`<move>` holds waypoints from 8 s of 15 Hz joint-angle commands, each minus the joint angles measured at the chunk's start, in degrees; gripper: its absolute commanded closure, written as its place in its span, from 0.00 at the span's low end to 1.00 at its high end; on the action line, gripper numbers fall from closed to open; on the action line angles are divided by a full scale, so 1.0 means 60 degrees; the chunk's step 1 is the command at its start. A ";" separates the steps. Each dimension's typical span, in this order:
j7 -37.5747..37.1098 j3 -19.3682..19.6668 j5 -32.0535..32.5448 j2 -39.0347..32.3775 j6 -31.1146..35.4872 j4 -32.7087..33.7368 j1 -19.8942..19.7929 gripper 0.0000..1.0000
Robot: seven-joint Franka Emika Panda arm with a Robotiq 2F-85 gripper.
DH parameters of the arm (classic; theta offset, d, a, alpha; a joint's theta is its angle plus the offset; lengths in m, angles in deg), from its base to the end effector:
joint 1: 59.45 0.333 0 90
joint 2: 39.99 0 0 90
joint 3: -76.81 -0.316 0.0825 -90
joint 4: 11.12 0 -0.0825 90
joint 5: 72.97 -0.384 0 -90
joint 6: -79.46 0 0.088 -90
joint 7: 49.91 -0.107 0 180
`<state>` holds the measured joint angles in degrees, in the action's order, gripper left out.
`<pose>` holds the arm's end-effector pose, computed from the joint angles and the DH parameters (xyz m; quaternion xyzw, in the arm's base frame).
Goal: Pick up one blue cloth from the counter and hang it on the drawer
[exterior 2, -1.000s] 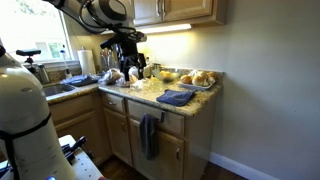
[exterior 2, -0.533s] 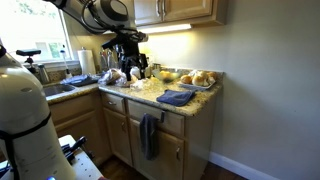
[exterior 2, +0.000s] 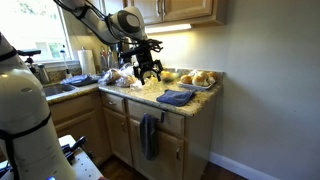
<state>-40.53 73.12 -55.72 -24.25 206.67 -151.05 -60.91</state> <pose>0.4520 0.0084 0.4109 0.9735 0.1860 0.0167 0.1317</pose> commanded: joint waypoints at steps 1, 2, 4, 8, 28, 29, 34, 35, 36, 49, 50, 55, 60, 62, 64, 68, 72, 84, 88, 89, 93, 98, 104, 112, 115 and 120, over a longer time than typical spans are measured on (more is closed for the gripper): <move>0.1356 0.0386 0.0156 -0.1071 0.0961 0.0619 0.0194 0.00; 0.1535 0.0376 0.0148 -0.1174 0.0947 0.0716 0.0181 0.00; 0.1193 0.0309 0.0048 -0.1064 0.0797 0.0570 0.0153 0.00; 0.1349 0.0311 0.0044 -0.1261 0.0800 0.0765 0.0156 0.00; 0.6857 -0.0031 -0.2286 -0.4581 0.2497 0.3425 -0.0015 0.00; 0.6908 -0.0048 -0.2286 -0.4690 0.2500 0.3510 -0.0022 0.00; 0.7490 -0.0157 -0.2517 -0.5194 0.2647 0.3980 -0.0148 0.00; 0.7497 -0.0167 -0.2533 -0.5325 0.2646 0.4115 -0.0158 0.00; 0.7640 -0.0229 -0.2647 -0.5534 0.2634 0.4342 -0.0210 0.00; 0.8702 -0.0859 -0.2855 -0.7951 0.2690 0.6763 -0.0733 0.00; 0.8822 -0.0932 -0.2888 -0.8108 0.2772 0.6879 -0.0797 0.00; 0.9067 -0.1076 -0.2849 -0.8482 0.2749 0.7309 -0.0918 0.26; 0.8503 -0.0725 -0.2387 -0.8086 0.2738 0.7048 -0.0554 0.58; 0.8490 -0.0731 -0.2329 -0.7933 0.2762 0.6908 -0.0534 0.72; 0.8271 -0.0615 -0.2168 -0.7736 0.2741 0.6748 -0.0415 0.84; 0.6688 -0.0168 -0.1672 -0.7082 0.2820 0.6259 0.0040 0.94; 0.4753 0.0100 -0.1208 -0.6414 0.2566 0.5891 0.0371 0.91; 0.1014 0.0107 -0.1031 -0.4404 0.1943 0.4403 0.0412 0.90; 0.0250 0.0093 -0.1179 -0.3649 0.1358 0.3531 0.0358 0.90; 0.0124 0.0091 -0.1218 -0.3462 0.1230 0.3302 0.0355 0.90; -0.0385 0.0060 -0.1140 -0.2857 0.0825 0.2553 0.0430 0.90; -0.0037 0.0016 -0.1173 -0.3324 0.0975 0.2814 0.0442 0.90; -0.0100 0.0005 -0.1268 -0.3120 0.0914 0.2552 0.0464 0.92; -0.0204 -0.0008 -0.2270 -0.1716 0.0583 0.0544 0.0479 0.92; -0.0163 0.0025 -0.2453 -0.1224 0.0469 -0.0199 0.0489 0.92; 0.0260 0.0158 -0.2278 -0.1238 0.1438 -0.1070 0.0429 0.92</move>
<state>-40.65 72.70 -69.63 -33.83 211.79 -153.05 -58.73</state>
